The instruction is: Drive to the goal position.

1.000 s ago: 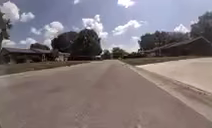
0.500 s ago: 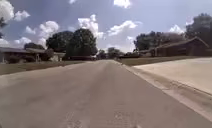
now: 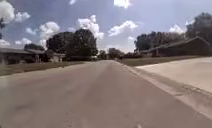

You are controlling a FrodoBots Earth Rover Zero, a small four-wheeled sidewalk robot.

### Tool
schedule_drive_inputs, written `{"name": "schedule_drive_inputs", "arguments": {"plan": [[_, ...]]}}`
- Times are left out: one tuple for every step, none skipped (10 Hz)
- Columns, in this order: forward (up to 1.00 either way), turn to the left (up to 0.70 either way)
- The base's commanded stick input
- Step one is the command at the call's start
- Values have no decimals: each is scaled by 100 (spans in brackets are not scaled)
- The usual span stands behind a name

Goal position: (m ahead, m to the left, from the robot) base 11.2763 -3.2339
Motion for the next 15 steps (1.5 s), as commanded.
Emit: {"name": "schedule_drive_inputs", "arguments": {"plan": [[70, 0], [70, 0], [70, 0], [70, 0], [70, 0], [70, 0], [70, -2], [70, -11], [70, -20], [70, -13], [70, -3], [70, 0], [70, 0], [70, 0], [70, 0]]}}
